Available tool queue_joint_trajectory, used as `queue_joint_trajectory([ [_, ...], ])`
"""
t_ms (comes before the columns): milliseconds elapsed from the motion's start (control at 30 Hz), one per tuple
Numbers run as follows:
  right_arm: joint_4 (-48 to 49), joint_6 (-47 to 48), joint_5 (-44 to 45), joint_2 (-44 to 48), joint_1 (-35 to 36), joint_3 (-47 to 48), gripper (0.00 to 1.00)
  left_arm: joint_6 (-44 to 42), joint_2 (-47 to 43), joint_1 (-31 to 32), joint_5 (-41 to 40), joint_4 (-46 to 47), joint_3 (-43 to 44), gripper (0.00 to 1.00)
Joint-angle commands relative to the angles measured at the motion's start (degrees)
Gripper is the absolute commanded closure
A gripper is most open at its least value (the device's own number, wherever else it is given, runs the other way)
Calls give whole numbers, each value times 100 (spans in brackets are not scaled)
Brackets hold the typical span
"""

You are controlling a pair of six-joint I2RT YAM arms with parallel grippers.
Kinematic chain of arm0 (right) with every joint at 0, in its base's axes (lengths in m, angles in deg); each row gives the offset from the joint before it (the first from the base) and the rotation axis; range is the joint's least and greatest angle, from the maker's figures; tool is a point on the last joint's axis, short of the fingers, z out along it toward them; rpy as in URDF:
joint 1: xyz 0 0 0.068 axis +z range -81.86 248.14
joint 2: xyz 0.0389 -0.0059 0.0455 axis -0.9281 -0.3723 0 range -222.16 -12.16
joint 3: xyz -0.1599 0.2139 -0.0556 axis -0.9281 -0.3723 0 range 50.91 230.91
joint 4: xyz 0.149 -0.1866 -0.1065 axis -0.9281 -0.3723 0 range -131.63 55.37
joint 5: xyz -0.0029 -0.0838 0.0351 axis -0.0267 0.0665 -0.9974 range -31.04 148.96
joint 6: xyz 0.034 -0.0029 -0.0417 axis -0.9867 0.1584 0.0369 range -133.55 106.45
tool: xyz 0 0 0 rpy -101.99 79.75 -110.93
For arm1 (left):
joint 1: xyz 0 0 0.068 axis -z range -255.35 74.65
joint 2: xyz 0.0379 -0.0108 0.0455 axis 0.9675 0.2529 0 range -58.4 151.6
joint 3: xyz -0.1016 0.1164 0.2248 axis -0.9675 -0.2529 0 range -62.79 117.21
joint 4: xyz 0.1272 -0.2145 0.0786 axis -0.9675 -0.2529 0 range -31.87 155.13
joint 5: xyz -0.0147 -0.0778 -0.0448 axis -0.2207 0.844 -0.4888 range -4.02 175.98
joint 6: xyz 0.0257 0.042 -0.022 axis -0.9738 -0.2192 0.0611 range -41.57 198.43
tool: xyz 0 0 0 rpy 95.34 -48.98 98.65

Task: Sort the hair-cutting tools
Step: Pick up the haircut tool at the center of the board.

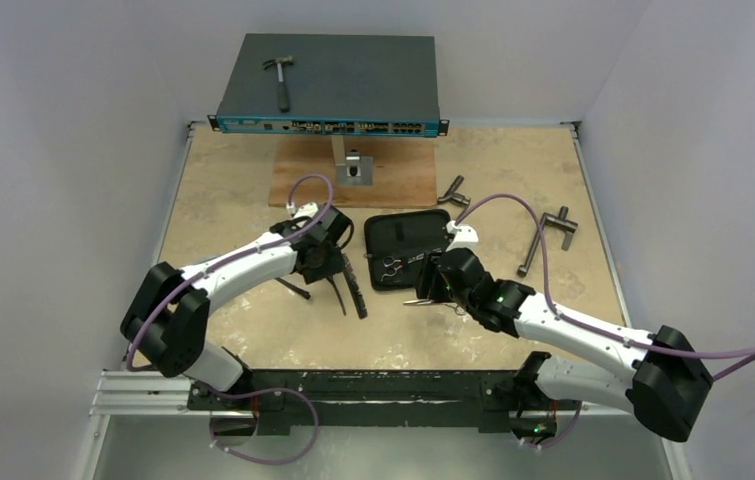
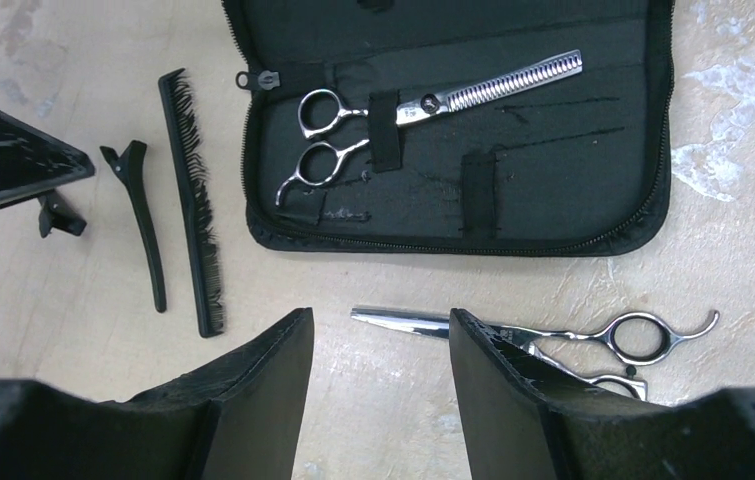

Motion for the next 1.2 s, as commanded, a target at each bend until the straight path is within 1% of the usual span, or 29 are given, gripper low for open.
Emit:
queue_joint_trajectory([
  [0,57,123,176,234,10,23,48,320,298,109,-554,-450,253,54],
  [100,29,146,193,329,2,2,48,358,544,144,-466,-364,330,54],
  [200,-47,165,227,399,1,-25,48,389,850,237,-606,-483,518,54],
  [367,-147,135,289,635,-6,-107,48,445,1194,256,-595,-459,630,54],
  [467,-225,143,337,722,-16,-106,48,433,1352,269,-673,-527,771,56],
  [533,-269,148,365,758,-21,-106,48,415,1438,269,-719,-583,846,60],
  [667,-312,132,412,805,-34,-102,49,460,1448,272,-711,-530,751,78],
  [800,-386,92,528,806,-64,-50,49,466,1449,271,-697,-478,643,92],
  [833,-405,85,544,806,-75,-34,49,463,1439,272,-687,-467,615,98],
  [867,-415,74,555,801,-90,-23,49,451,1419,267,-672,-424,576,100],
  [1000,-453,-11,572,797,-372,-1,49,373,950,279,-660,-246,292,100],
  [1067,-335,-31,366,776,-808,-72,49,320,478,283,-713,-113,70,100],
  [1167,82,-30,-271,658,-1692,-185,48,77,-319,319,-762,46,-245,100],
])
